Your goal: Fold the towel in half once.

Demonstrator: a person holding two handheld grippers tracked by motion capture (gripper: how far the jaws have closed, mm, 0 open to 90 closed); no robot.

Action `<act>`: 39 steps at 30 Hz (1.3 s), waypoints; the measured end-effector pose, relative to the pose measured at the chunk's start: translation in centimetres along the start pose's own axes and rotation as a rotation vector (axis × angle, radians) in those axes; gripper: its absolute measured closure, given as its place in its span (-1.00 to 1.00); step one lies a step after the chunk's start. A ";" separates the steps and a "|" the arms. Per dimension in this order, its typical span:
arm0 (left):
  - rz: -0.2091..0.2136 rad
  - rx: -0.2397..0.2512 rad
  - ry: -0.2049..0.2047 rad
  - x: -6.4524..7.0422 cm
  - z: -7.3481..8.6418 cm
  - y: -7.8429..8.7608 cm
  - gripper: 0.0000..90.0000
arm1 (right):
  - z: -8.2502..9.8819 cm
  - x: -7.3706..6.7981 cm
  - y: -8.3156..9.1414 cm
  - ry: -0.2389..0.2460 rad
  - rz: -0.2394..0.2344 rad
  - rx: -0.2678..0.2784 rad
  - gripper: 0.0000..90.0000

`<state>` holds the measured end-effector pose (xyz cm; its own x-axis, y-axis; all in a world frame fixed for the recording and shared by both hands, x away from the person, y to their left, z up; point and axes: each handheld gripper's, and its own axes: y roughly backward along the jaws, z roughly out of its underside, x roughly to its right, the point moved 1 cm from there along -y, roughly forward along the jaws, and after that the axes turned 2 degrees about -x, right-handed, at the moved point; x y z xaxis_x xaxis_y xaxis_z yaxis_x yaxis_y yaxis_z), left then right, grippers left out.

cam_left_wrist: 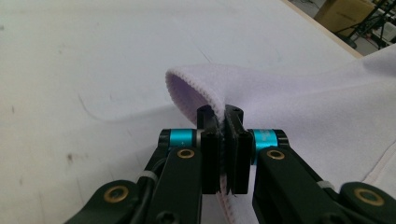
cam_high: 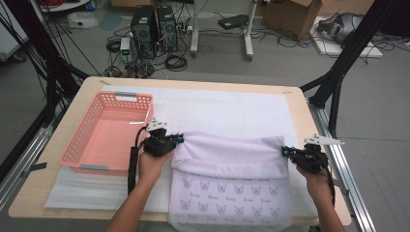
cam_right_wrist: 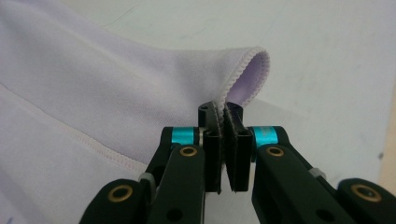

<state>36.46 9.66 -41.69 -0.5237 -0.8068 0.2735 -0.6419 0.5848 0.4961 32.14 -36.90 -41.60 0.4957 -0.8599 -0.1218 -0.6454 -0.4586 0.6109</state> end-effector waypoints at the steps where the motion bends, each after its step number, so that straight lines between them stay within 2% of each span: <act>1: -0.001 0.006 -0.001 -0.2 -0.4 -0.3 0.91 | -0.5 0.2 -0.3 0.006 0.007 -0.002 0.93; 3: -0.007 0.009 0.001 -0.8 -1.2 -1.0 0.91 | -1.4 0.6 -1.0 0.027 0.023 0.003 0.93; 8: -0.022 0.015 -0.001 -1.8 -2.8 -2.4 0.91 | -3.1 1.9 -2.9 0.031 0.051 0.002 0.93; 10: -0.027 0.048 0.019 -2.2 -2.9 -2.8 0.91 | -3.6 2.3 -3.5 0.023 0.058 0.007 0.93; 13: -0.042 0.030 0.030 -2.7 -2.9 -3.6 0.91 | -4.4 2.9 -4.2 0.009 0.067 0.014 0.93; 16: -0.041 0.030 0.040 -2.9 -2.8 -4.1 0.91 | -4.8 3.2 -5.0 0.004 0.085 0.004 0.93; 19: -0.037 0.003 0.056 -3.2 -2.4 -4.6 0.90 | -4.8 3.5 -5.5 -0.015 0.088 -0.001 0.93; 20: -0.045 -0.009 0.064 -3.2 -2.3 -4.8 0.87 | -4.7 3.6 -5.7 -0.023 0.088 -0.002 0.93; 21: -0.054 -0.017 0.078 -3.2 -2.1 -4.9 0.75 | -4.7 3.6 -5.9 -0.033 0.090 -0.006 0.91; 22: -0.049 -0.021 0.101 -3.3 -2.0 -4.9 0.48 | -4.6 3.5 -6.0 -0.043 0.100 -0.009 0.83; 23: -0.043 -0.021 0.117 -3.2 -1.8 -4.8 0.27 | -4.5 3.6 -6.0 -0.060 0.102 -0.007 0.66; 25: -0.028 -0.008 0.095 -2.7 -1.3 -4.4 0.24 | -4.5 3.7 -5.8 -0.103 0.072 0.001 0.41; 26: -0.011 -0.009 0.091 -2.5 -1.0 -4.3 0.24 | -4.5 3.6 -5.7 -0.107 0.069 0.002 0.33; 27: -0.001 -0.008 0.089 -2.2 -0.7 -4.1 0.22 | -4.5 3.5 -5.5 -0.113 0.058 0.002 0.31; 30: 0.025 -0.071 0.061 -1.6 -0.4 -3.8 0.17 | -4.4 2.8 -4.9 -0.095 0.036 -0.017 0.27; 31: 0.036 -0.065 0.053 -1.4 -0.3 -3.6 0.17 | -4.3 2.6 -4.7 -0.095 0.024 -0.017 0.26; 33: 0.052 -0.009 0.045 -1.0 0.1 -2.9 0.18 | -3.9 2.1 -4.4 -0.085 0.009 -0.037 0.25; 36: 0.074 -0.034 0.035 -0.7 0.9 -2.5 0.19 | -2.6 1.6 -4.2 -0.073 -0.005 -0.090 0.24; 39: 0.081 -0.054 0.016 -0.4 1.9 -2.4 0.19 | -2.1 1.5 -4.3 -0.071 -0.007 -0.105 0.23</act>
<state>37.12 8.76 -44.60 -0.5636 -0.7585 0.3271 -0.5661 0.6430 0.5158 36.80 -35.75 -42.78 0.4550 -0.8722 -0.1793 -0.5755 -0.4417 0.6882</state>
